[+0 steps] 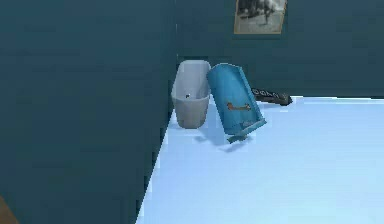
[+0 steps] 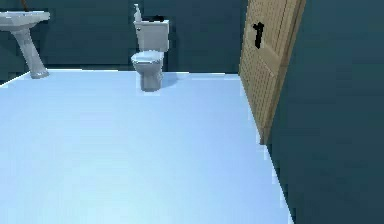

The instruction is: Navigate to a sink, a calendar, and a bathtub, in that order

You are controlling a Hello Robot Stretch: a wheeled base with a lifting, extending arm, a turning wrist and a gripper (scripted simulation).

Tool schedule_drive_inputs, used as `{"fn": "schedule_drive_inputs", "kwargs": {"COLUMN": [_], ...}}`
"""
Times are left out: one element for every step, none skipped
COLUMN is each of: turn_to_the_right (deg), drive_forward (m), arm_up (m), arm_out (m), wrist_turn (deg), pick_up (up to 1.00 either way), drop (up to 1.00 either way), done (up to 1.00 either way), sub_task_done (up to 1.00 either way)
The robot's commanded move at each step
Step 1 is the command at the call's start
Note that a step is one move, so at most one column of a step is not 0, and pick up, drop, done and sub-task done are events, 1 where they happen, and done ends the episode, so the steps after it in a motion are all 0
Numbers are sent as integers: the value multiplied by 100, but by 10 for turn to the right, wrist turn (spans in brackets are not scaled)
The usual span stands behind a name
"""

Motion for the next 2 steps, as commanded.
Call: {"fn": "schedule_drive_inputs", "kwargs": {"turn_to_the_right": [0, 0], "drive_forward": [100, 40], "arm_up": [0, 0], "arm_out": [0, 0], "wrist_turn": [0, 0], "pick_up": [0, 0], "drop": [0, 0], "done": [0, 0], "sub_task_done": [0, 0]}}
